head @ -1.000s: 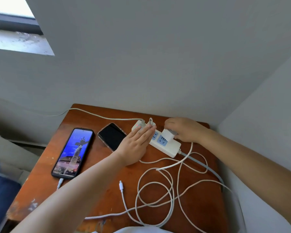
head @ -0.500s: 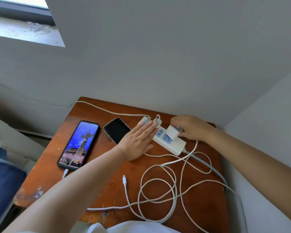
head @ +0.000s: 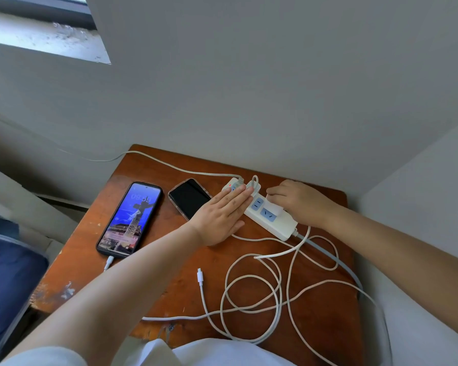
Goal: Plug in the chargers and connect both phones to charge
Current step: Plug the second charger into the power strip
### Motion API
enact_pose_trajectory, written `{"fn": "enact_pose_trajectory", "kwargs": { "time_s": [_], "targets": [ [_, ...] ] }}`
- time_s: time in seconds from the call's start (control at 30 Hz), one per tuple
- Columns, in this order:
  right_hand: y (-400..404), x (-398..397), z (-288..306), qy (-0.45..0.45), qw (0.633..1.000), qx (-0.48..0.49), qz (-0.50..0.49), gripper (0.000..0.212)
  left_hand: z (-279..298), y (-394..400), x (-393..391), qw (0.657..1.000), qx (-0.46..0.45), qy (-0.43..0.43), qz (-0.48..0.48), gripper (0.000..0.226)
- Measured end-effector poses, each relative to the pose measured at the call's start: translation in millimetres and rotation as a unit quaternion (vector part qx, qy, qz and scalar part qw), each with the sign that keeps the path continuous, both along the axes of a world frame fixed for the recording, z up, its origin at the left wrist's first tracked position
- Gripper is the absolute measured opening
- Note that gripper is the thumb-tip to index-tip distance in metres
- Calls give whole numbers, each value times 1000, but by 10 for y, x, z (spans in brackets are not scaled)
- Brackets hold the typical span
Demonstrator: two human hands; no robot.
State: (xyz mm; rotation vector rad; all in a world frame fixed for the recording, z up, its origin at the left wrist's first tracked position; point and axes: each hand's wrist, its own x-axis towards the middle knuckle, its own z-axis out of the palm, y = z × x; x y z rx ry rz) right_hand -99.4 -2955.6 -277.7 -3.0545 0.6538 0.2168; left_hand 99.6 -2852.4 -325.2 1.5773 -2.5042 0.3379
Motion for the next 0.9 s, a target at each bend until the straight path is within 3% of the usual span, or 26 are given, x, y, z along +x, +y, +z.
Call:
{"fn": "enact_pose_trajectory", "kwargs": {
  "time_s": [0.23,0.4,0.47,0.77,0.9],
  "targets": [
    [173,-36,-23,-71,997,2,3,44,-25,1,-11,999,-35,-18,5,62],
    [223,-49,-96,-102,994,-26,-14,52,-39,13,-44,998,66,20,2,58],
    [253,-65,-111,-96,995,-21,-24,51,-69,8,-30,994,107,30,11,54],
    [282,44,-149,14,998,-9,-68,53,-60,83,-11,991,129,11,25,52],
    [371,81,-163,22,994,-15,-103,54,-17,124,0,990,133,12,36,53]
  ]
}}
